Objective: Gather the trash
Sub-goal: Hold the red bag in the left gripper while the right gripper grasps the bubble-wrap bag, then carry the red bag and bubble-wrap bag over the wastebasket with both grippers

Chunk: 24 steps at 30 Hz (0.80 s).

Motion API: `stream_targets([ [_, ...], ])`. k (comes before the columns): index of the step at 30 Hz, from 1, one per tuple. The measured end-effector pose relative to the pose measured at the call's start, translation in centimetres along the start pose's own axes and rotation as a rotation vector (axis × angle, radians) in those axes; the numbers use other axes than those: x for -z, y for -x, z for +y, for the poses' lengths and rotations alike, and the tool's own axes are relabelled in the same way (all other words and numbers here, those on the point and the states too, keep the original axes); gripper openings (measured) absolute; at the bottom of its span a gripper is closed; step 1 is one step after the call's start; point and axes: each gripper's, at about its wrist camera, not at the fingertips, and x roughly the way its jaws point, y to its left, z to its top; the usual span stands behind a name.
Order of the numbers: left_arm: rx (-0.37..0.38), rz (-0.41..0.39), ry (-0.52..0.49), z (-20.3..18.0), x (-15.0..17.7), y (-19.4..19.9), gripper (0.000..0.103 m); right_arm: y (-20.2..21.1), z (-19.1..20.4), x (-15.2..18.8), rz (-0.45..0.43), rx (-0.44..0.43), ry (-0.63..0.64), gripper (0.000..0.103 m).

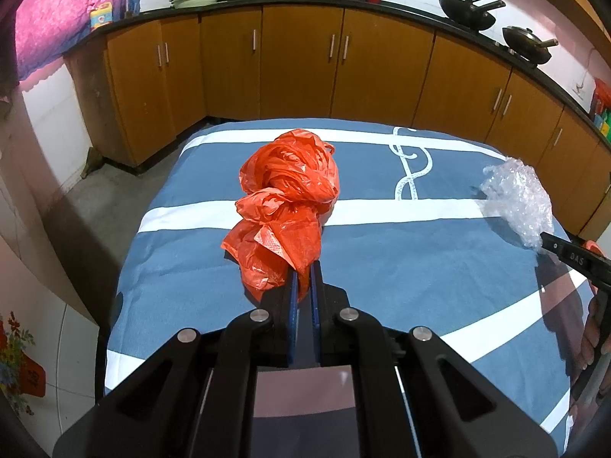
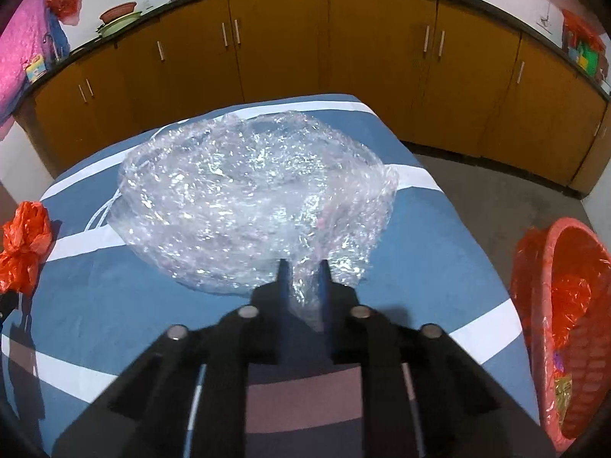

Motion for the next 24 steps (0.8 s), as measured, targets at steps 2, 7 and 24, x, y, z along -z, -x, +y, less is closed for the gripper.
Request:
stream_targets([
  [2, 0.002, -0.005, 0.001, -0.1, -0.1, 0.3, 0.006, 0.3, -0.3, 0.1, -0.002, -0.017, -0.021, 0.011],
  [7, 0.01, -0.032, -0.005, -0.5, -0.5, 1.3, 0.006, 2.1, -1.5, 0.3, -0.03, -0.049, -0.063, 0.011],
  [24, 0.117, -0.169, -0.071, -4.6, -1.6, 7.8, 0.002, 11.2, -4.2, 2.1, -0.132, -0.115, -0.077, 0.01],
])
